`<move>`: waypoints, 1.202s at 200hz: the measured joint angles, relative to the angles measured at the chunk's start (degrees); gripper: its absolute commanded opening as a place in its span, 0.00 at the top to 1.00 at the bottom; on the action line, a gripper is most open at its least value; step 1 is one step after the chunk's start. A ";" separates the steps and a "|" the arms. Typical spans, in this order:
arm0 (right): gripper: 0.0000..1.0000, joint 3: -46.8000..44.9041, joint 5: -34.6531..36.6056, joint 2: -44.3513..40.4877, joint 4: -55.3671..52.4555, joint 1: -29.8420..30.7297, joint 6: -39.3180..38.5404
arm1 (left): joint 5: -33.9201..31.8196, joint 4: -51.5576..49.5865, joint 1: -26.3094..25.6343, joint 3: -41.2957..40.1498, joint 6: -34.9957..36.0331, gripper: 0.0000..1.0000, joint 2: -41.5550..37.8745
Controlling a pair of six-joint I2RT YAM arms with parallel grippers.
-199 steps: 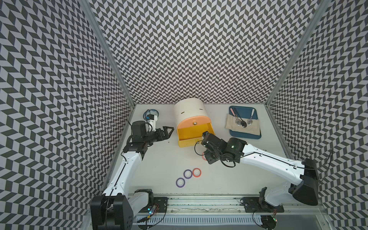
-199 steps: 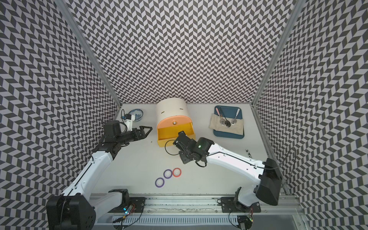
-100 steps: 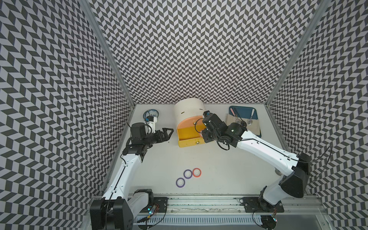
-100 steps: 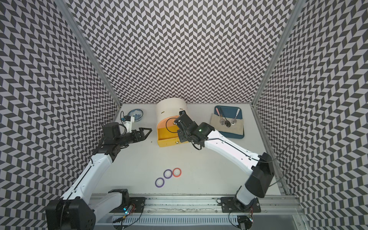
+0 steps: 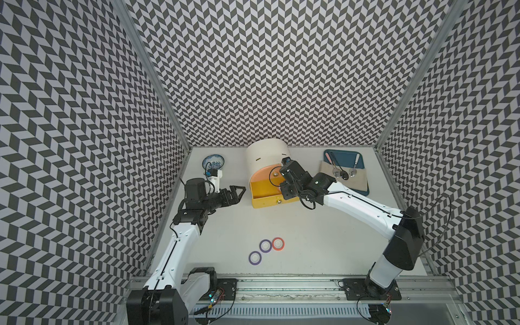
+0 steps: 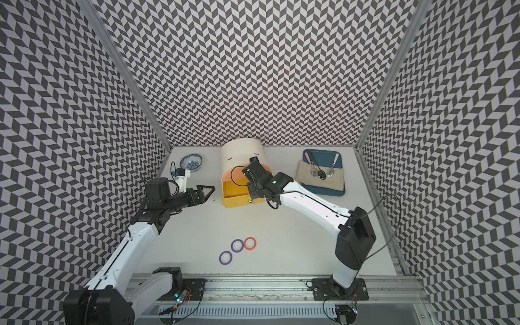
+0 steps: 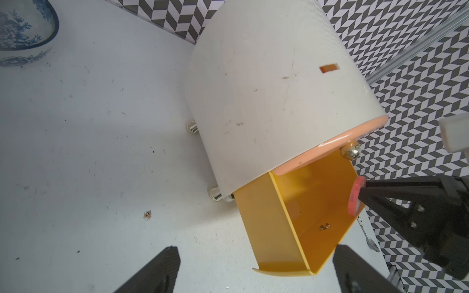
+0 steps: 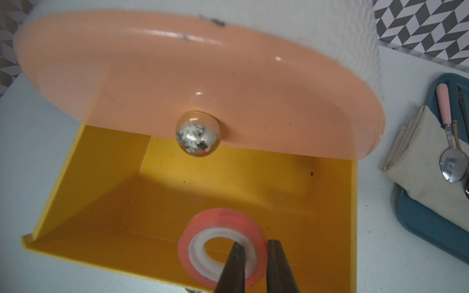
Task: Place the transparent tape into the drawer according to color
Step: Place the tape in the drawer, then pick up the tape at the center of the board.
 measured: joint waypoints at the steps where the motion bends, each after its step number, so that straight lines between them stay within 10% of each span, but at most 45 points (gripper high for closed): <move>1: 0.62 0.00 0.02 0.00 0.00 0.00 -0.02 | 0.00 0.00 0.00 -0.04 -0.02 0.00 -0.04; 82: 0.25 0.02 -3.67 -0.61 0.42 -0.15 -0.68 | -0.02 -0.50 0.00 -0.42 0.02 0.00 -0.46; 240: 0.19 -20.44 -16.24 -10.12 -3.93 20.26 -0.66 | -0.04 -0.46 0.00 -0.42 0.02 0.00 0.66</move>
